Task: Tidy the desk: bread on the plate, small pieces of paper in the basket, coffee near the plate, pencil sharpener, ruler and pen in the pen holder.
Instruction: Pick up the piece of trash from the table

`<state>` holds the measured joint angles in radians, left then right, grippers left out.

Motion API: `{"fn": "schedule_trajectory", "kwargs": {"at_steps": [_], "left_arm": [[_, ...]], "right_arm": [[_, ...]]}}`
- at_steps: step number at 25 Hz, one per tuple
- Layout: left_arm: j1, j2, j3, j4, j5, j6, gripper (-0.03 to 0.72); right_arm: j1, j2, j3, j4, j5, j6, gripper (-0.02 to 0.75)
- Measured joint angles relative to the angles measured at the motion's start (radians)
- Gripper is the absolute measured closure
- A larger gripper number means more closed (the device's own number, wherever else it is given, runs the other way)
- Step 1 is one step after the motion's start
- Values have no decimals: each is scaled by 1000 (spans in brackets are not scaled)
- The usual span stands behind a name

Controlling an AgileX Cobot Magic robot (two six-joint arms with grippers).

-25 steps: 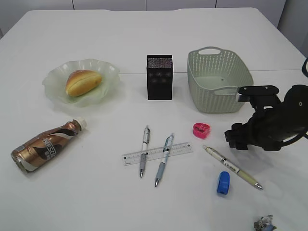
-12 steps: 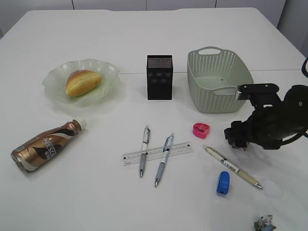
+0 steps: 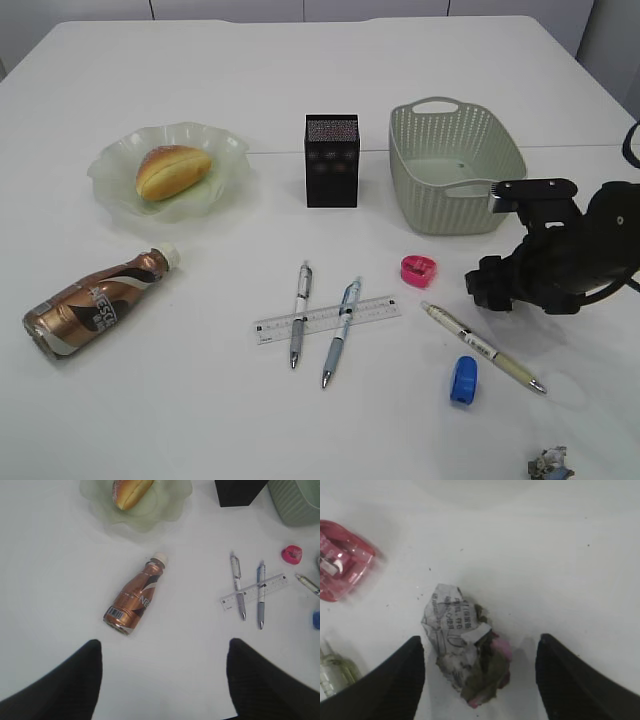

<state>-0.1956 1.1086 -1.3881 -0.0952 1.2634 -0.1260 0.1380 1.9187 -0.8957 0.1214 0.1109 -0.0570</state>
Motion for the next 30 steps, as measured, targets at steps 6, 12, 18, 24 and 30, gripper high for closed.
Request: {"fn": "schedule_trajectory", "kwargs": {"at_steps": [6, 12, 18, 24, 30], "left_arm": [[0, 0, 0, 0, 0, 0, 129], [0, 0, 0, 0, 0, 0, 129], [0, 0, 0, 0, 0, 0, 129], [0, 0, 0, 0, 0, 0, 129], [0, 0, 0, 0, 0, 0, 129]], "right_arm": [[0, 0, 0, 0, -6, 0, 221], [0, 0, 0, 0, -11, 0, 377], [0, 0, 0, 0, -12, 0, 547], [0, 0, 0, 0, -12, 0, 725], [0, -5, 0, 0, 36, 0, 725]]}}
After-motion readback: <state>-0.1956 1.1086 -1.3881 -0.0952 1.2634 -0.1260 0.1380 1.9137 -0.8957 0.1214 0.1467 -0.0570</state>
